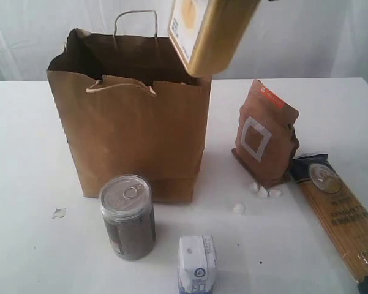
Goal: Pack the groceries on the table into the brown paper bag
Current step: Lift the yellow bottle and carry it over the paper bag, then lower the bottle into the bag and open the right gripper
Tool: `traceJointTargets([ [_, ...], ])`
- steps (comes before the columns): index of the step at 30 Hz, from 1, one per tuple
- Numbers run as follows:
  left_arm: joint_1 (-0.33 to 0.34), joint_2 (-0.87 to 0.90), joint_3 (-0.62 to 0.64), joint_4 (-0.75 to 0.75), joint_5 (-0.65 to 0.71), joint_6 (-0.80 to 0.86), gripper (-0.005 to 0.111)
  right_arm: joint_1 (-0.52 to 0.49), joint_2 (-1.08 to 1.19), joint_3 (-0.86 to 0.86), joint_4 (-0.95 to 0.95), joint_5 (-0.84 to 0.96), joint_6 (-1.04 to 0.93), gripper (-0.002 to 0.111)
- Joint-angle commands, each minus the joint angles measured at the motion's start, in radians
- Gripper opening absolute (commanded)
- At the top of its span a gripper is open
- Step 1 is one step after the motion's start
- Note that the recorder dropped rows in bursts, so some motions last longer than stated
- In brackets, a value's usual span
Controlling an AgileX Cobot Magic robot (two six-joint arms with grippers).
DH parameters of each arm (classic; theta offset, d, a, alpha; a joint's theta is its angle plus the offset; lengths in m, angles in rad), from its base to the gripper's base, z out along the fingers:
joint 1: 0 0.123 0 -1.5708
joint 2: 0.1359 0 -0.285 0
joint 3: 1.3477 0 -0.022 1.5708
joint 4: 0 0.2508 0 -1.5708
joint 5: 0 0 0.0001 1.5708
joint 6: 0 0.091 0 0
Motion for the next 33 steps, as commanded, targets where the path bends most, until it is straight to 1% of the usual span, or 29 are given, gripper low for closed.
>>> traceJointTargets([
  [1,0.0,-0.005,0.004,-0.007,-0.005,0.0,0.0,-0.001,0.039,-0.054,-0.056,-0.1,-0.05,0.0],
  [7,0.0,-0.005,0.004,-0.007,-0.005,0.0,0.0,-0.001,0.118,-0.091,-0.071,-0.131,-0.067,0.0],
  [19,0.0,-0.005,0.004,-0.007,-0.005,0.0,0.0,-0.011,0.237,-0.093,-0.078,-0.138,-0.07,0.0],
  [30,0.0,-0.005,0.004,-0.007,-0.005,0.0,0.0,-0.021,0.318,-0.093,-0.074,-0.033,-0.066,0.0],
  [33,0.0,-0.005,0.004,-0.007,-0.005,0.0,0.0,-0.031,0.329,-0.093,-0.067,-0.029,-0.033,0.0],
])
